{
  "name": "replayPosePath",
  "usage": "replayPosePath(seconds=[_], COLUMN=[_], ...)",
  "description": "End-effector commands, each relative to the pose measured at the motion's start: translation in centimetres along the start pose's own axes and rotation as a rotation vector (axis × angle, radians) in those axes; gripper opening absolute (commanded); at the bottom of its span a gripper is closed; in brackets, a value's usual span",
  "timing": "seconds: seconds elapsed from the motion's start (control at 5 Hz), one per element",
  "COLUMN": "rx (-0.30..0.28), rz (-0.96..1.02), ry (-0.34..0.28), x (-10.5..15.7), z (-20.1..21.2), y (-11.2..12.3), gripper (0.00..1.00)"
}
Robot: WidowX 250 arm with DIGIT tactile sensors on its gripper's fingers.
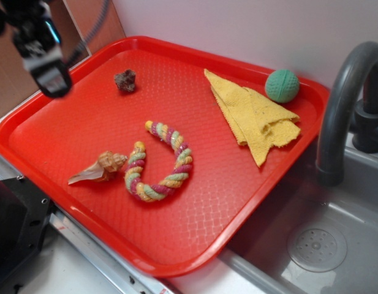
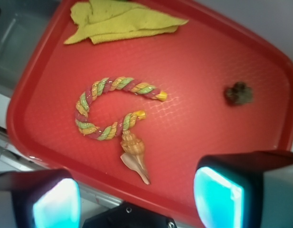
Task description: Grab the shell.
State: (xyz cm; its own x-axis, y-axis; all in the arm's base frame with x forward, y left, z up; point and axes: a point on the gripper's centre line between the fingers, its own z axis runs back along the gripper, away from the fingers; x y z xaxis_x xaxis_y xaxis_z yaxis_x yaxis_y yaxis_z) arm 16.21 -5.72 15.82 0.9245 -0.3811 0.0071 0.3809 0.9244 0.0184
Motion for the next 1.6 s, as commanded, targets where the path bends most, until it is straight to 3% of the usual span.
replayPosePath(seconds=[0.0, 0.4, 1.0, 1.4], rx=[0.023, 0.014, -0.019, 0.013], rz=[-0.040, -0.060, -0.048, -0.018], ry=[0.054, 0.151, 0.295, 0.358], x=[0.6, 0.6, -1.1, -0.7], z=[-3.8, -8.6, -12.5, -13.4], y=[-0.1, 0.4, 0.5, 1.1], gripper=[1.00, 1.00, 1.00, 1.00])
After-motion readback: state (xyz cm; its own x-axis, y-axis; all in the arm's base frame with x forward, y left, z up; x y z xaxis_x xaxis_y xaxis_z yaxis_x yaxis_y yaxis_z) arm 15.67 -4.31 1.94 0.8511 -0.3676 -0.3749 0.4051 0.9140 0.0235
